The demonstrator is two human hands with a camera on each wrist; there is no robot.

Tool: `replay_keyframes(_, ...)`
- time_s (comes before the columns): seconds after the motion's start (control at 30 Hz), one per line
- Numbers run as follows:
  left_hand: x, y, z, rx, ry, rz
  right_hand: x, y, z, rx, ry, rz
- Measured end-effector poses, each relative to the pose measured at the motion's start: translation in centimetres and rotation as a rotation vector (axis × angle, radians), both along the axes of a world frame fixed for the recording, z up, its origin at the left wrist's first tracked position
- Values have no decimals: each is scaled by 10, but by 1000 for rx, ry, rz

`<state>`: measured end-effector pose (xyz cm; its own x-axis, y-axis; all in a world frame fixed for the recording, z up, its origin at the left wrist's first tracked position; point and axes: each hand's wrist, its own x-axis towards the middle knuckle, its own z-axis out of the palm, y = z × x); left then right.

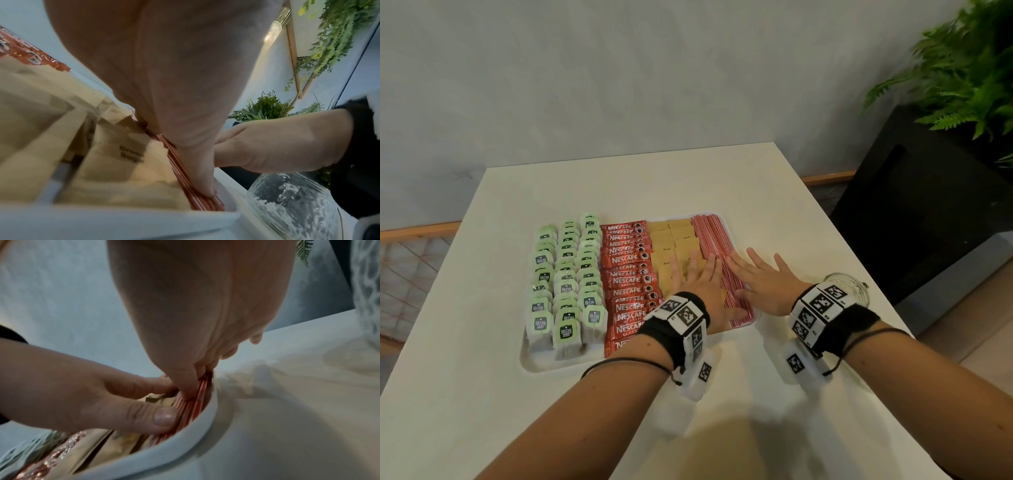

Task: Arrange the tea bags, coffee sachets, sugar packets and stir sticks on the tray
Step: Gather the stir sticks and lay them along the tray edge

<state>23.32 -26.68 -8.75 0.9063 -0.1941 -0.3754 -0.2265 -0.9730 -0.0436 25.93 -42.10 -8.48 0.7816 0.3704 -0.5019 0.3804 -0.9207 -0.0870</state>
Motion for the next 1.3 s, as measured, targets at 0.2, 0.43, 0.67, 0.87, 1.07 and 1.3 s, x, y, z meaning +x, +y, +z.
replay_keyframes(0.2, 1, -1, 4, 2, 11, -11, -2, -2, -2, 26, -12, -8)
replay_keyframes(0.43, -14, 18, 18, -130, -1, 84, -32, 6, 4, 392, -189, -171)
replay_keyframes(0.67, -54, 63, 16, -138, -101, 221, -72, 34, 5, 563, -176, -277)
replay_keyframes(0.87, -93, 104, 2, -204, -190, 399, -92, 61, 0, 606, -195, -341)
replay_keyframes(1.07, -110, 162, 8, -212, -152, 710, -82, 69, -1, 420, -204, -435)
replay_keyframes(1.3, -103, 193, 1, -369, -156, 747, -68, 72, -5, 378, -173, -503)
